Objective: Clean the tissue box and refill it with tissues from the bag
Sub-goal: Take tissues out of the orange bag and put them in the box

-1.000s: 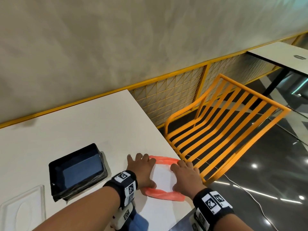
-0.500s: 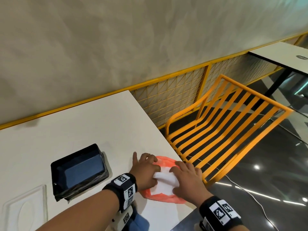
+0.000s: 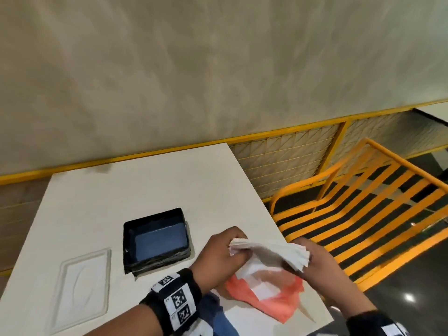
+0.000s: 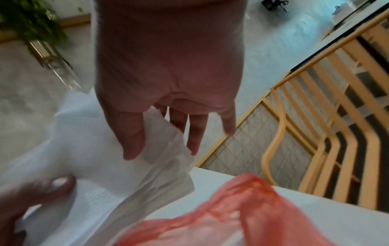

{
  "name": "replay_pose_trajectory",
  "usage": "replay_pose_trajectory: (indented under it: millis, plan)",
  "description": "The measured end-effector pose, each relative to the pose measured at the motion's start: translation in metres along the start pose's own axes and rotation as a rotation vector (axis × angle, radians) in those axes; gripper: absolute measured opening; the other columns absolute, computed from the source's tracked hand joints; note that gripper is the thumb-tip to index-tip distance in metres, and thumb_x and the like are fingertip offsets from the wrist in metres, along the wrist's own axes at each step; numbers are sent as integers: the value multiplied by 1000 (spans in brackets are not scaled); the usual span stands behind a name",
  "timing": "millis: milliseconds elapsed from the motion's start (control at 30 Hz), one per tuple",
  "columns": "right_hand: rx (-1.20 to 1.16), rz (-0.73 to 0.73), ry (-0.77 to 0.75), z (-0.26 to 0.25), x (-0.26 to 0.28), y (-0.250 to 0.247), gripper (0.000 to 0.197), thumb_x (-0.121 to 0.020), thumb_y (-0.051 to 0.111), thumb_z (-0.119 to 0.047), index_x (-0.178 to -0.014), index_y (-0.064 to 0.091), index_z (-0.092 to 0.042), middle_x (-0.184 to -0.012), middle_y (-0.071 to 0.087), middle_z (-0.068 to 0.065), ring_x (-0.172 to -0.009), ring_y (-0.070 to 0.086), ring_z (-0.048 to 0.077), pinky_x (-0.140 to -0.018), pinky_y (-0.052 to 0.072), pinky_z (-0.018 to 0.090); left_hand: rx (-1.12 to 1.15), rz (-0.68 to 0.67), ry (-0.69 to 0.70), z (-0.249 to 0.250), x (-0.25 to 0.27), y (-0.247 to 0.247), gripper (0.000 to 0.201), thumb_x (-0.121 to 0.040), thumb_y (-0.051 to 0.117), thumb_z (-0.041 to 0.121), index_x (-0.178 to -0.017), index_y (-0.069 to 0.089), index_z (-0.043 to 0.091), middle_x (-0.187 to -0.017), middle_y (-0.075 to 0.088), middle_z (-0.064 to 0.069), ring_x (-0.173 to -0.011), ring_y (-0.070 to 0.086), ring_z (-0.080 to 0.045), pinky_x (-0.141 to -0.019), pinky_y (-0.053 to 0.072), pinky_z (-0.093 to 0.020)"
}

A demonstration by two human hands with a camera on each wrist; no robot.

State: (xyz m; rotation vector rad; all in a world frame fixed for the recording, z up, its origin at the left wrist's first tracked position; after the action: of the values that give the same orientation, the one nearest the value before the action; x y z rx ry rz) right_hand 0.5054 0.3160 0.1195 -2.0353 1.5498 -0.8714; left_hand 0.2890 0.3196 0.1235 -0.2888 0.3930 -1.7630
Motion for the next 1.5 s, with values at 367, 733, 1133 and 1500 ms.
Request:
replay_pose_trajectory:
  millis: [367, 733, 1133, 1500]
  plan:
    - [-593, -38, -11, -124, -92, 87, 23, -87, 65, 0, -108, 63, -10, -93, 75, 15, -79, 72, 33, -64, 59, 43, 444, 495, -336, -92, 30, -147, 59, -82, 75, 5, -128, 45, 26, -117, 66, -7, -105, 68, -22, -91, 58, -45]
    - [-180, -192, 61, -157, -149, 217, 32, -76, 53, -5, -105, 60, -17, -97, 64, -1, -85, 63, 17, -69, 56, 30, -462, 359, -571, -167, 56, -224, 50, -90, 54, 25, -138, 43, 33, -108, 68, 6, -103, 64, -23, -95, 41, -35]
    - [-63, -160, -108, -167, -161, 227, 63, -78, 44, 10, -132, 50, -21, -110, 60, -3, -95, 57, 14, -67, 43, 8, -520, 378, -450, -181, 33, -228, 49, -94, 54, 24, -142, 44, 29, -100, 67, 7, -104, 64, -24, -96, 41, -36]
    - [638, -173, -397, -196, -141, 266, 19, -91, 44, -23, -100, 61, -23, -113, 59, -3, -106, 56, 20, -91, 34, 41, -1037, -24, -272, -183, 30, -173, 51, -89, 20, 40, -108, 65, 26, -105, 65, 2, -106, 58, -27, -103, 29, -58]
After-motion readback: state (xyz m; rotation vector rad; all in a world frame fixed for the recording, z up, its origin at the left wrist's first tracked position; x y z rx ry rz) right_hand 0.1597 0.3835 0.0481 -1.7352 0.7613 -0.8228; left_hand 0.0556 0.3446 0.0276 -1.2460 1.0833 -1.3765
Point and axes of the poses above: each hand's wrist, its own x-axis away from the middle knuckle, its own y-axis out of the palm, z = x × y, the point moved 8 cm from there along -x, towards the middle knuckle
